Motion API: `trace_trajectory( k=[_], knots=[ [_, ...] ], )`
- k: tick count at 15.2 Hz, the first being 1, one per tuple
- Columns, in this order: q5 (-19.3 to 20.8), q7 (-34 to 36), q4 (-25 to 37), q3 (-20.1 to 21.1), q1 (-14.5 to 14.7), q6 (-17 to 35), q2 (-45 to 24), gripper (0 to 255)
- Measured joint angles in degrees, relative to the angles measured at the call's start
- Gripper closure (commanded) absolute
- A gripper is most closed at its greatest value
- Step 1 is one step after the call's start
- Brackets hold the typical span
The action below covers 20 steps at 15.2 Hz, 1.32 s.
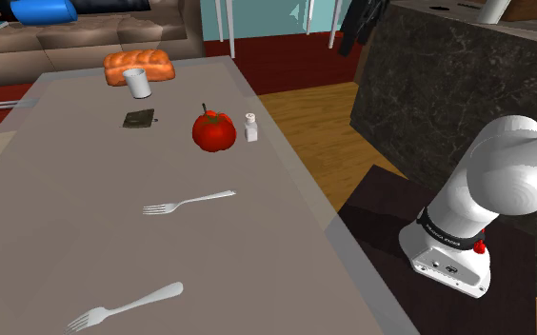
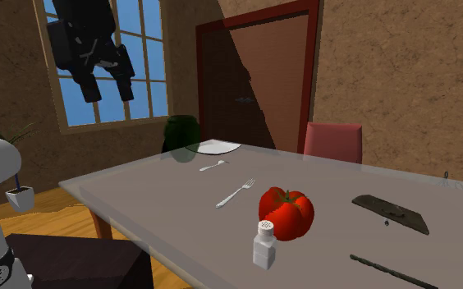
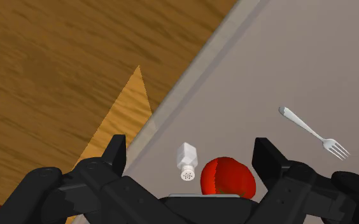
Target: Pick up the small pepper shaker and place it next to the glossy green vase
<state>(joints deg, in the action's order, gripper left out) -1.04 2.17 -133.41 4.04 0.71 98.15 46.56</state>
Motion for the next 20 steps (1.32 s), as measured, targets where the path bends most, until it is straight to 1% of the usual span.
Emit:
trace_trajectory(
  k=[1,3,8,12,20],
  knots=[
    [0.0,0.0,0.0,0.0,0.0,0.0,0.0,0],
    [-0.1,0.5,-0.5,0.4,-0.1,2.2,-1.7,0],
    [-0.3,1.7,-2.7,1.3,-0.5,11.6,-8.5,0],
    [-0.2,3.3,-2.8,2.4,-0.9,19.0,-15.4,0],
    [1.5,6.4,1.3,4.1,-2.2,32.2,-32.0,0]
  ],
)
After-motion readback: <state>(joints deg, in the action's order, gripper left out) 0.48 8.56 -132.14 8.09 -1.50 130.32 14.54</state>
